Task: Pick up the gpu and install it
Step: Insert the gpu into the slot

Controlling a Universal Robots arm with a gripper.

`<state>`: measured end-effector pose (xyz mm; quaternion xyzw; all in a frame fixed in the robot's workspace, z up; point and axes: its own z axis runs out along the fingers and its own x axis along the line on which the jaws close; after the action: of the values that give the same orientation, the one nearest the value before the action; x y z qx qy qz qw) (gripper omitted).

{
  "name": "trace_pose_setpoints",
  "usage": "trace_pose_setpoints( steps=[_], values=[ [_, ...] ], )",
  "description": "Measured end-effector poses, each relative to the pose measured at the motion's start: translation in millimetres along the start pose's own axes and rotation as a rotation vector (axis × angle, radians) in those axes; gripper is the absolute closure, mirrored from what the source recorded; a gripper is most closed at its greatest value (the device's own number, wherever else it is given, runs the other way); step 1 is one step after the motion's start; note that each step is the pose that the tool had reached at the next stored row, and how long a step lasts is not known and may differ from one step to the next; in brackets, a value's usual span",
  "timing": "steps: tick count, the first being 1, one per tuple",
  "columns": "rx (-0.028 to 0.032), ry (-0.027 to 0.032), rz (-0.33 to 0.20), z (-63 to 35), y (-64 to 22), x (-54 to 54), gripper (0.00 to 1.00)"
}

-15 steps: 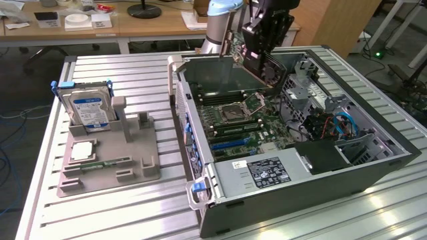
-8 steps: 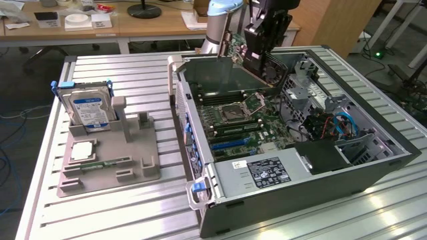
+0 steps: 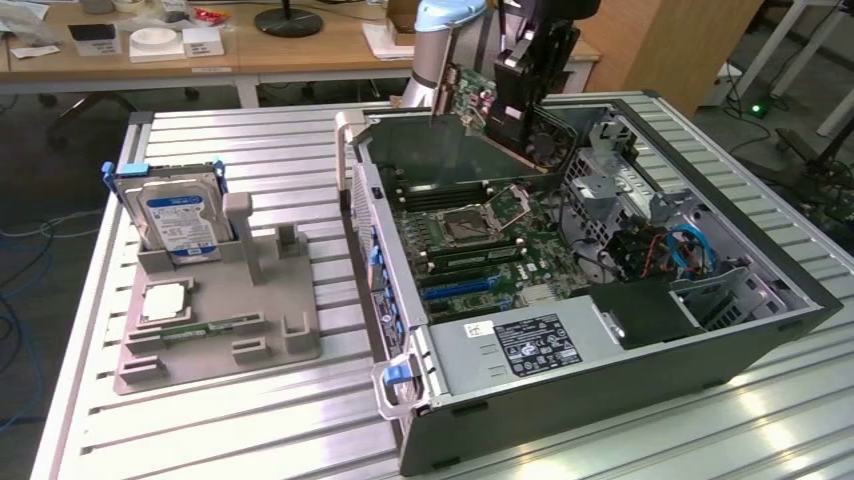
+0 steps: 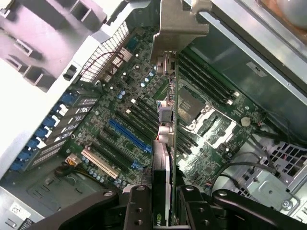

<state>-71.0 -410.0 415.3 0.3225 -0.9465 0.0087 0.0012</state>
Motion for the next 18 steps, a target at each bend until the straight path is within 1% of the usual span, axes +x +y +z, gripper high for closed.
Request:
trace_pose_setpoints(
  steps=[3, 5, 7, 11, 12, 18],
  values=[
    [0.0004, -0.0006, -0.035, 0.1, -0.1, 0.1, 0.73],
    [0.0021, -0.0027, -0.059, 0.4, -0.1, 0.2, 0.73],
    [0.0062, -0.0081, -0.087, 0.9, -0.1, 0.1, 0.73],
    [0.0175, -0.0223, -0.136, 2.1, -0.1, 0.1, 0.73],
    [0.0191, -0.0243, -0.15, 2.3, -0.2, 0.0, 0.73],
    [0.0196, -0.0278, -0.258, 4.3, -0.1, 0.1, 0.73]
  ],
)
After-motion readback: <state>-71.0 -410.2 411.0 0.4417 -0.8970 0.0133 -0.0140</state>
